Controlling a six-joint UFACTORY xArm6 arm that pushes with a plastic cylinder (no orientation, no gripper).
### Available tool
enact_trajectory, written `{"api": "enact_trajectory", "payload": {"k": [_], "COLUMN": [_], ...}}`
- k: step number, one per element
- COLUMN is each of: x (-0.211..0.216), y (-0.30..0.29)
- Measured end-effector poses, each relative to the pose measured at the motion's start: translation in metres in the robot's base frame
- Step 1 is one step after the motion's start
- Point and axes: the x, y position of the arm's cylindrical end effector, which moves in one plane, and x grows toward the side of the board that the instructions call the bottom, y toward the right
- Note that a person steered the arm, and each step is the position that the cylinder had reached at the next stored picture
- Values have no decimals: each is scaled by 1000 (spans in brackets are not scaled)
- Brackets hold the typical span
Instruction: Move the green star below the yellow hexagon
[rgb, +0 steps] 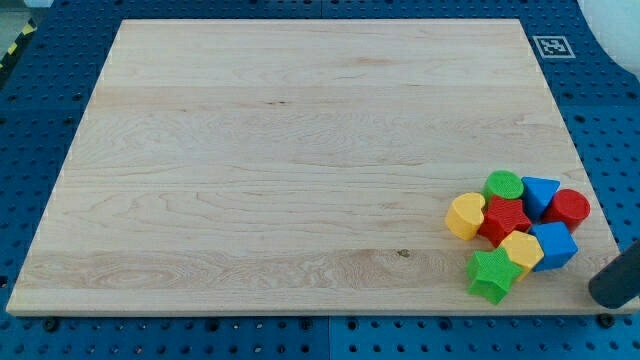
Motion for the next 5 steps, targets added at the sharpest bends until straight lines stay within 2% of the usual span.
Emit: {"api": "enact_trajectory", "payload": {"k": [2,3,4,5], "x": [0,0,-2,1], "y": [-81,-98,-95,-61]}}
